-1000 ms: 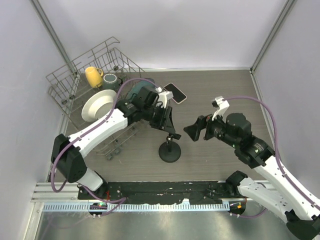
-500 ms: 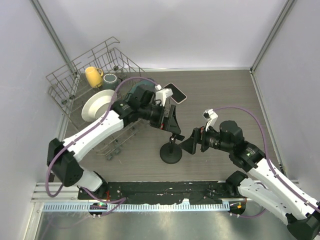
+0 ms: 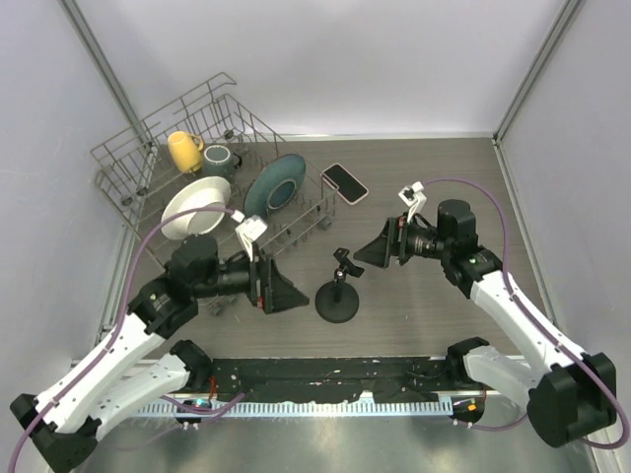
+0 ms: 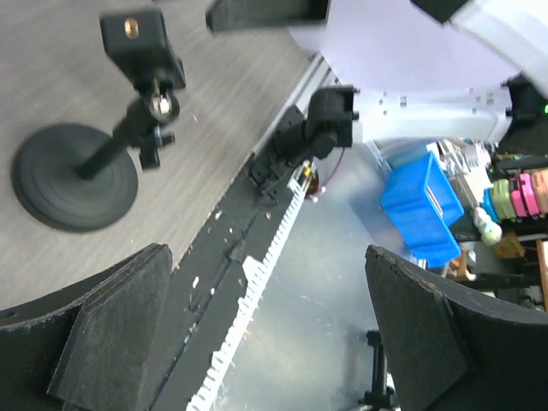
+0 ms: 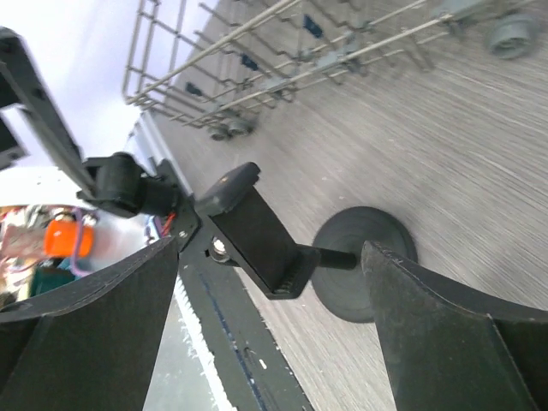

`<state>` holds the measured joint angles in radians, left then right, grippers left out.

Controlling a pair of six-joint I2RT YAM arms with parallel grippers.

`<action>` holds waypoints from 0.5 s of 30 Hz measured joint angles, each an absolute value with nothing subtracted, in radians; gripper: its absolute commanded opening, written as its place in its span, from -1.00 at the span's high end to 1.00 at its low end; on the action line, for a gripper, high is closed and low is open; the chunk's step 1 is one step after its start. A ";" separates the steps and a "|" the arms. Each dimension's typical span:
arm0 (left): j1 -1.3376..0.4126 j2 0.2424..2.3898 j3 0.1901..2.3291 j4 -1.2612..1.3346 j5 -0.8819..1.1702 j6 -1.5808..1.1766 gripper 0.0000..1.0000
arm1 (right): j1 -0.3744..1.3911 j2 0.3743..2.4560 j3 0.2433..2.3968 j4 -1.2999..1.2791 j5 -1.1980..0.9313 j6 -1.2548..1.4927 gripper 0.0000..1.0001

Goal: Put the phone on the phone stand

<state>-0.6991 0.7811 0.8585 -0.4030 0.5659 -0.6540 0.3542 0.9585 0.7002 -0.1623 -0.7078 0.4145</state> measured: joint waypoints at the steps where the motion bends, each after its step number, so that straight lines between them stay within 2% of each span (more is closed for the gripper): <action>1: -0.699 0.740 0.810 -0.388 0.578 -0.675 -1.00 | 0.331 0.978 0.698 -0.131 -0.756 0.418 -0.84; 6: -0.699 0.614 0.684 -0.334 0.617 -0.748 -1.00 | 0.325 1.065 0.673 -0.007 -0.938 0.427 -0.82; 15: -0.699 0.541 0.619 -0.215 0.686 -0.827 -0.99 | 0.442 1.126 0.666 0.060 -0.986 0.380 -0.82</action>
